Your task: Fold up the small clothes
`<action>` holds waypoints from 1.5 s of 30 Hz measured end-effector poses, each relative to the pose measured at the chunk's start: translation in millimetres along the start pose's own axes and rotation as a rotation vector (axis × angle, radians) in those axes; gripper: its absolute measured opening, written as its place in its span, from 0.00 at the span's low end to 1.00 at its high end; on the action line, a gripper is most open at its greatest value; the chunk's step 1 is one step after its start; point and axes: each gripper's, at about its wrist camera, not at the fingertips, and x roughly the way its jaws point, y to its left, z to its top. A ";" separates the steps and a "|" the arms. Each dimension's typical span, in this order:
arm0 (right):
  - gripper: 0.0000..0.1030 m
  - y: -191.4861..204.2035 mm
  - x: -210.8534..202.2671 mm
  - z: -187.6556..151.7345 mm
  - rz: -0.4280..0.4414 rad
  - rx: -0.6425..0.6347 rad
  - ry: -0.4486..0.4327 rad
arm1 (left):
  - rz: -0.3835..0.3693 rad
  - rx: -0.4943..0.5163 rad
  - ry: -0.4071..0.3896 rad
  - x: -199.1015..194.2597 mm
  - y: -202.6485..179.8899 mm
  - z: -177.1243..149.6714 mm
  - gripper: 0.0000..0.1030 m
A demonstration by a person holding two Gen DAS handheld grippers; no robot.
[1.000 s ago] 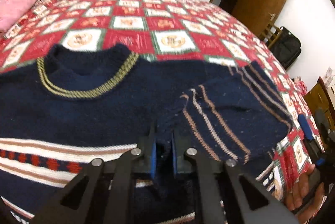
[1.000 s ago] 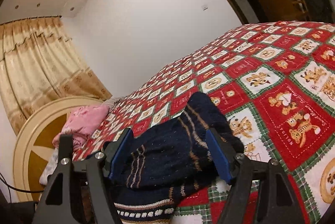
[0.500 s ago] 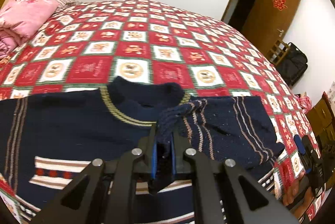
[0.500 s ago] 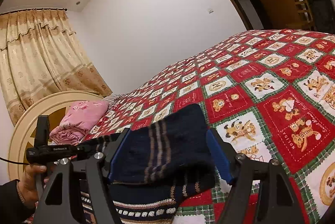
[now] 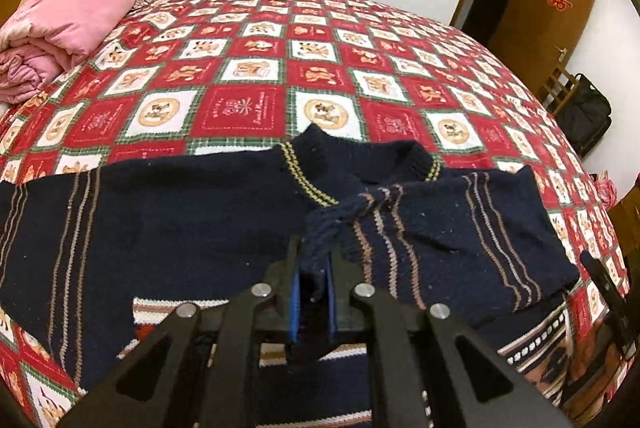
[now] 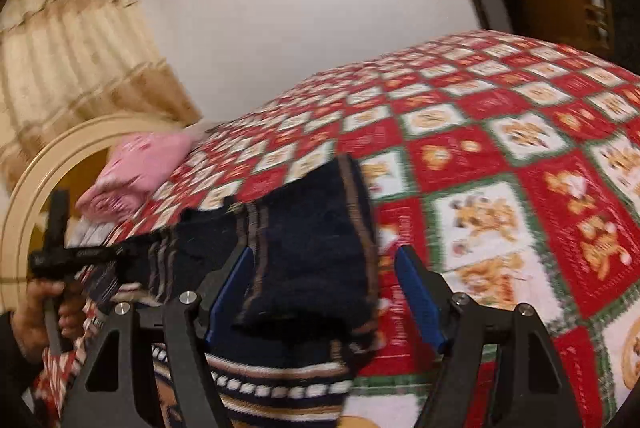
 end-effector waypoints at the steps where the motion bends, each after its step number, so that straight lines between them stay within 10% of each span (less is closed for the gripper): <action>1: 0.72 3.6 -0.6 -0.9 0.012 -0.015 -0.002 | 0.007 -0.004 0.003 1.4 2.4 0.8 0.10; 27: 0.76 44.4 45.0 -29.5 0.095 -0.206 0.274 | 0.070 -0.088 0.057 36.2 40.6 -0.1 0.13; 35: 0.79 40.8 49.6 -29.4 0.097 -0.197 0.278 | 0.041 -0.148 0.003 10.5 56.2 -11.3 0.47; 45: 0.79 34.1 45.3 -28.6 0.141 -0.149 0.245 | 0.057 0.002 0.063 16.7 36.1 -46.8 0.47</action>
